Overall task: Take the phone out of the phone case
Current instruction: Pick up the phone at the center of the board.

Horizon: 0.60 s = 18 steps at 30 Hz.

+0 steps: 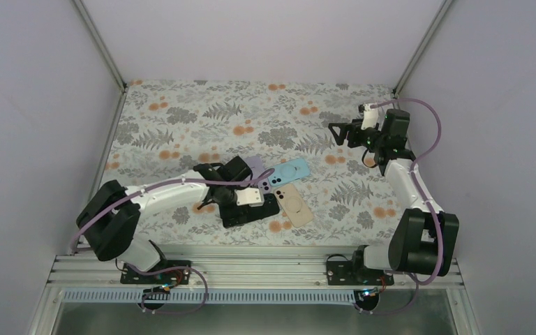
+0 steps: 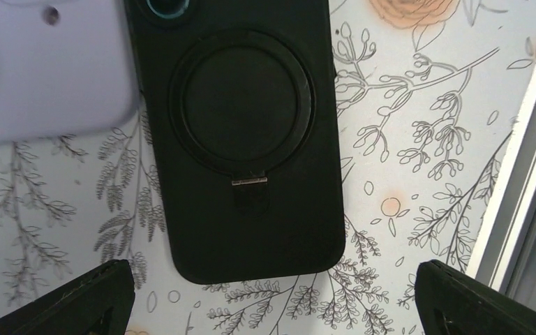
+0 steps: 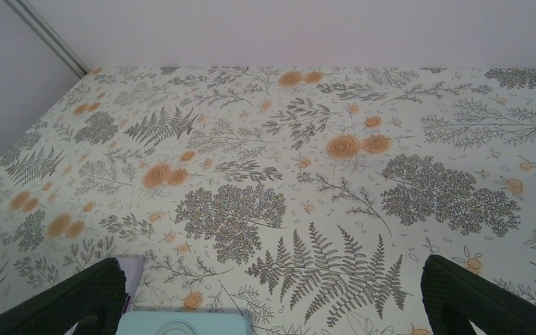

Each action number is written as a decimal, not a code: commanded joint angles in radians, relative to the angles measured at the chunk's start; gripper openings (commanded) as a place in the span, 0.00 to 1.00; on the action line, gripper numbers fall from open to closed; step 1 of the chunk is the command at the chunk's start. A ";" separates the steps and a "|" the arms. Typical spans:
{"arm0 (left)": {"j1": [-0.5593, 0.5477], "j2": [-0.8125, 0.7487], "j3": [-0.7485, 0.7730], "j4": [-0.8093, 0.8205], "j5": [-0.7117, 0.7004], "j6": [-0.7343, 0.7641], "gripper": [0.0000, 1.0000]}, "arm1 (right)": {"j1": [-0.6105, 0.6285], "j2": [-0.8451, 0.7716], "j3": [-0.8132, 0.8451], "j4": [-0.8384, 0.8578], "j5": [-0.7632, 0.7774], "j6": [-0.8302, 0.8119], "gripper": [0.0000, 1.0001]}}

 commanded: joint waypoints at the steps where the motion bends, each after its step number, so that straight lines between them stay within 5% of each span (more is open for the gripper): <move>1: -0.012 0.048 0.002 -0.007 -0.029 -0.040 1.00 | 0.011 -0.021 -0.022 0.045 0.005 -0.010 0.99; 18: -0.032 0.217 0.065 0.042 -0.066 -0.124 1.00 | 0.011 -0.039 -0.036 0.048 0.006 -0.018 0.99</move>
